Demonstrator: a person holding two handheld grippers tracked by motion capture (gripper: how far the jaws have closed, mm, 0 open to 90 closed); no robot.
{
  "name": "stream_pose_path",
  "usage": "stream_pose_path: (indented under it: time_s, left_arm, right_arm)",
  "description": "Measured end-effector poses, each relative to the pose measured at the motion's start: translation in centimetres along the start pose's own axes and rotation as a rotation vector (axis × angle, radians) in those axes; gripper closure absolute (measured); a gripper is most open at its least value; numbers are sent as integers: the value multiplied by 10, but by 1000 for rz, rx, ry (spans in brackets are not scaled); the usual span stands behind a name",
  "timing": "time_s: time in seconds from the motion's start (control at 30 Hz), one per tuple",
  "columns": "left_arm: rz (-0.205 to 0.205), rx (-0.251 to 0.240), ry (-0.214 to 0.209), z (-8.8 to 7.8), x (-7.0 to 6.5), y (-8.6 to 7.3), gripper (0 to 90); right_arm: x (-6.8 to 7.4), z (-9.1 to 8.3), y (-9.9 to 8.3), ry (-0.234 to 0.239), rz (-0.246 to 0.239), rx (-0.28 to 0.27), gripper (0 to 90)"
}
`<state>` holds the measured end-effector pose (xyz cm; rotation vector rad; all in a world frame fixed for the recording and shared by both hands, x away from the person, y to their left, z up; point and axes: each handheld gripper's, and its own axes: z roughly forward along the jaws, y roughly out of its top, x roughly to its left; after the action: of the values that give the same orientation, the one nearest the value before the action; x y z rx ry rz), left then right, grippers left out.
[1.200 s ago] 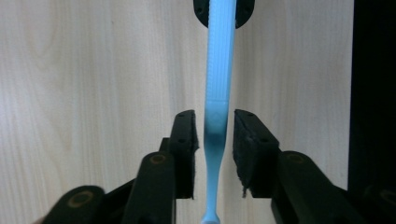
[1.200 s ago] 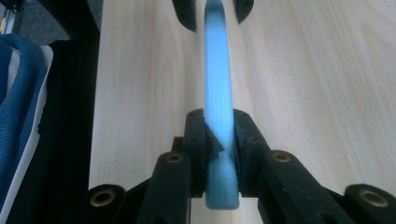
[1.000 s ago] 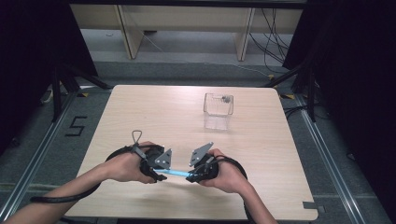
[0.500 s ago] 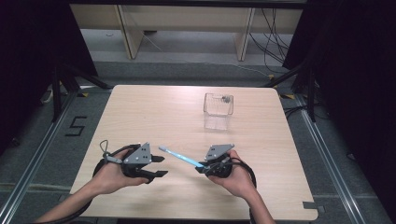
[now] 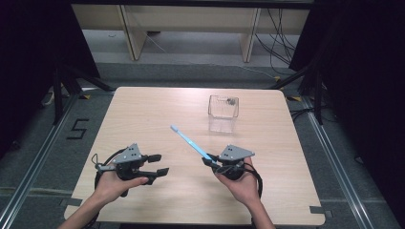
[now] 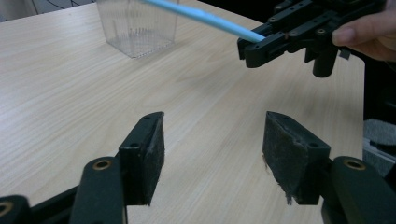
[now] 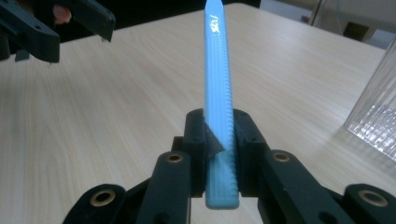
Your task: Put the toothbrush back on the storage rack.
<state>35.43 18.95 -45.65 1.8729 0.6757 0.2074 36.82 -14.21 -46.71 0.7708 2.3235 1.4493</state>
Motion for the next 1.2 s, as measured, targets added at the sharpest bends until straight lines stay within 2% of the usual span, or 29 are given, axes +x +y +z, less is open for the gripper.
stream_pose_path:
  time_s: [0.03, 0.13, 0.2, 0.27, 0.3, 0.43, 0.47, 0.5, 0.57, 0.6, 0.67, 0.73, 0.83, 0.87, 1.0, 1.07, 1.2]
  left_arm:
    - [-17, -11, -4, 1, 2, 0, 370]
    - [-55, -38, 11, 0, 6, 1, 353]
    - [-80, -66, 10, 2, 8, 2, 344]
    - [-97, -78, 11, 2, 10, 4, 337]
    - [-105, -87, 11, 3, 11, 5, 335]
    - [-134, -123, 0, 6, 13, 12, 331]
    - [-141, -132, -3, 7, 13, 14, 331]
    - [-147, -144, -8, 8, 14, 17, 331]
    - [-156, -154, -17, 10, 14, 21, 331]
    - [-157, -160, -19, 11, 15, 22, 332]
    - [-160, -165, -16, 12, 16, 26, 333]
    - [-170, -171, -22, 13, 17, 28, 335]
    - [-181, -183, -41, 14, 18, 30, 339]
    - [-178, -185, -43, 14, 18, 31, 340]
    - [-188, -182, -37, 14, 18, 32, 347]
    - [-205, -189, -47, 15, 19, 33, 356]
    - [-215, -207, -69, 17, 18, 39, 376]
  right_arm:
    - [0, 1, 0, -2, 6, -14, 786]
    - [1, 2, 2, -12, -15, -48, 786]
    - [4, 3, 4, -4, 4, -59, 786]
    - [6, 5, 6, -2, -1, -81, 787]
    - [5, 7, 7, -14, -22, -103, 786]
    - [10, 9, 11, -15, 1, -125, 787]
    - [9, 9, 12, -1, -3, -114, 787]
    - [9, 10, 13, -15, -19, -133, 786]
    - [10, 11, 15, -8, -20, -138, 786]
    - [11, 13, 15, -20, -20, -156, 786]
    - [13, 13, 16, 4, -4, -142, 786]
    - [12, 13, 17, -21, -36, -159, 786]
    - [16, 15, 18, -1, -3, -166, 786]
    - [16, 15, 19, -14, -15, -166, 787]
    - [17, 15, 19, -11, -2, -176, 786]
    - [16, 16, 20, -12, -2, -176, 786]
    - [17, 16, 21, -16, -10, -188, 787]
